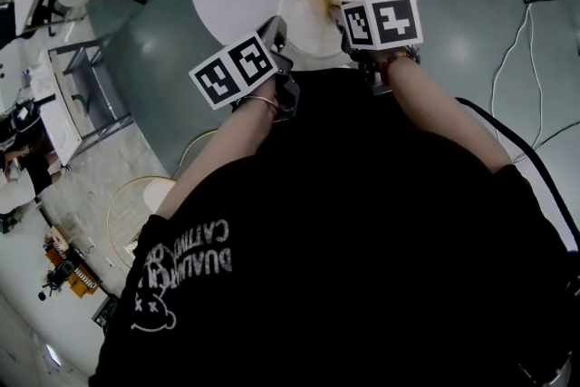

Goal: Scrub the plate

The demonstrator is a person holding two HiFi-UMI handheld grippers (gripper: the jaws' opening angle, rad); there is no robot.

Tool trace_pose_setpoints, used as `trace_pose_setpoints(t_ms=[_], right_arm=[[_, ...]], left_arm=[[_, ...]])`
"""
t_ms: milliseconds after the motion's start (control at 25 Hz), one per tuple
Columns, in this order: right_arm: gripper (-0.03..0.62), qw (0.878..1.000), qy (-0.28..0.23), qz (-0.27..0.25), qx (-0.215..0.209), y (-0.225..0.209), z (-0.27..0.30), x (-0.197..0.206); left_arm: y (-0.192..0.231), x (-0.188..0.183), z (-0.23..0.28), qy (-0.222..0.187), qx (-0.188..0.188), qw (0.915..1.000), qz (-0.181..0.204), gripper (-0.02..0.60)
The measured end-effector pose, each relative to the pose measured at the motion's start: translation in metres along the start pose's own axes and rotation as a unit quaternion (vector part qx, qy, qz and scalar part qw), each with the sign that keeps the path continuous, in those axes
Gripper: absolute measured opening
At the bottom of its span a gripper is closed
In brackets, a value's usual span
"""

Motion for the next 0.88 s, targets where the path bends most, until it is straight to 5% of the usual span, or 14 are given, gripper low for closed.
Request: trace_pose_setpoints(t_ms=[560,880], right_arm=[[0.08,0.999,-0.008,0.028,0.045,-0.013,-0.011,-0.002],[0.078,0.99,-0.035,0.064,0.122,-0.041,-0.032,0.001]], left_arm=[[0.005,-0.006,-0.005,0.007,0.023,0.9997,-0.004,0.012],[0.009,-0.009,0.0,0.019,0.043,0.9988,-0.011,0.012]])
Point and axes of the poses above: the fingertips, and each gripper's own axes: z forward along the fingers, y to its left, x out of its underside, the point moved 2 cm from there along -z, backward along the fingers, and after that the axes turned 3 degrees about -y, right-handed, at the moved point
